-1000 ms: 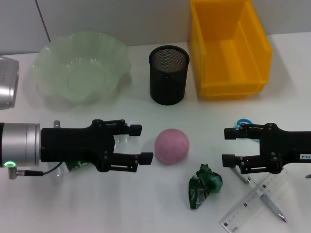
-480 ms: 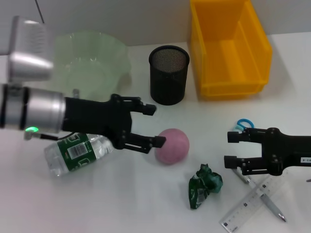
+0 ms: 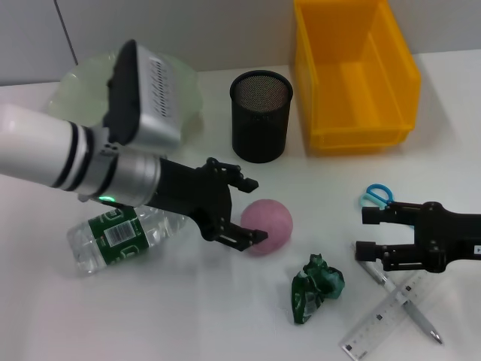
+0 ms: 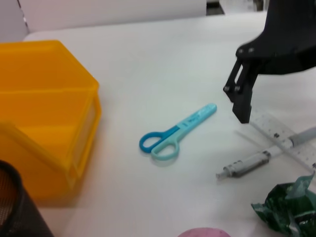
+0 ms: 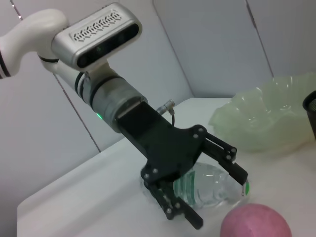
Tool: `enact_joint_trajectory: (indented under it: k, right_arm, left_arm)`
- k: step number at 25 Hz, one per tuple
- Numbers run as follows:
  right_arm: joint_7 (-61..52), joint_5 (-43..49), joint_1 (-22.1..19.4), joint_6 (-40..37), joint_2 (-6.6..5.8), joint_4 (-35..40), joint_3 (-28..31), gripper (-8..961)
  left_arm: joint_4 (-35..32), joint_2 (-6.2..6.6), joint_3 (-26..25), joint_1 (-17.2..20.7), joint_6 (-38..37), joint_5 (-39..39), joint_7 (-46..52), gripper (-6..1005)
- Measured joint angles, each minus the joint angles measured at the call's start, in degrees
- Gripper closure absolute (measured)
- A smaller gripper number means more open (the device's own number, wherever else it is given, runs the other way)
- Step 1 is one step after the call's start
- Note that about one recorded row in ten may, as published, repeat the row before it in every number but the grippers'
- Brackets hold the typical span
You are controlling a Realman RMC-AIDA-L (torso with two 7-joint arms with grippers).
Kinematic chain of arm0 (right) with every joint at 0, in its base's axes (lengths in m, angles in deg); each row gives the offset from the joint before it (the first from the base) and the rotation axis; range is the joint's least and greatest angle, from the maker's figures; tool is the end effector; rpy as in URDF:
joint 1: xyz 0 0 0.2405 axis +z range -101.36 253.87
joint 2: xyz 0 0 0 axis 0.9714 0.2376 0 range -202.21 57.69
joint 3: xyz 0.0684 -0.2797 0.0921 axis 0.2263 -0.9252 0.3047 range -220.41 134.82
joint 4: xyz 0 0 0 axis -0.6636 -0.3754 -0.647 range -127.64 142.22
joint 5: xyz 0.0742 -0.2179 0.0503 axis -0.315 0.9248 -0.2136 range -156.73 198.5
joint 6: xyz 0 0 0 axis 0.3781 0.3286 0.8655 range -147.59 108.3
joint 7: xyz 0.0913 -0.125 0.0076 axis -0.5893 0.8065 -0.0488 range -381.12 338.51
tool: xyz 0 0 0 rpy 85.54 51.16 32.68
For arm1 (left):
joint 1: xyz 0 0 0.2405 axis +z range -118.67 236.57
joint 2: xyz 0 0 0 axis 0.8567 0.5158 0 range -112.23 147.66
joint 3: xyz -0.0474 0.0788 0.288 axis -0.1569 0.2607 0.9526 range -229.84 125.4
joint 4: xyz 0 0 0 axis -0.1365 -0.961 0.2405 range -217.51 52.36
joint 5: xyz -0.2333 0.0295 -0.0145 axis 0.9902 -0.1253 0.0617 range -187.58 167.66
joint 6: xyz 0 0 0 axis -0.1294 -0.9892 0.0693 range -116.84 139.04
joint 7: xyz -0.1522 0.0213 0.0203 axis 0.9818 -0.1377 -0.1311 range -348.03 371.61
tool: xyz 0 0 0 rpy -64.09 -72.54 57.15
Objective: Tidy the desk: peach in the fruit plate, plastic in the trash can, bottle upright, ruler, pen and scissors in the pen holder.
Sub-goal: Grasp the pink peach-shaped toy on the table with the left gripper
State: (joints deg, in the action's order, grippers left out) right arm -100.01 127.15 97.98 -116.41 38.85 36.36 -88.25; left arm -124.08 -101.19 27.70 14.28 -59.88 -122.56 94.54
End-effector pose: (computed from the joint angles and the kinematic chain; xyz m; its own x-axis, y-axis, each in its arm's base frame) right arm 0.3692 0.3107 0.0019 0.6936 -0.4774 -0.5395 -0.5717 -0.8204 -0.0091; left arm -0.1892 0.4246 -0.1212 0.9964 -0.0583 0.0613 -0.0536 -0.9957 -0.0759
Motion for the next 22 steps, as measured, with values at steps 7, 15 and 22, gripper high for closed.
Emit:
enact_joint_trajectory:
  k: [7,15,22]
  right_arm:
    - [-0.55,0.04,-0.37,0.09,-0.17,0.32,0.03,126]
    - [-0.57,0.09,-0.24,0.18,-0.27,0.38,0.02,126]
    - [-0.65,0.09,-0.15,0.18,-0.37,0.37,0.02,127]
  left_arm:
    - [0.39,-0.26,5.43,-0.62,4.47,0.77,0.73,237]
    - [1.22,-0.28,9.25,-0.64,8.37,2.05,1.33,248]
    - [1.69,-0.28,9.39,-0.96,8.65,2.23,2.97,258]
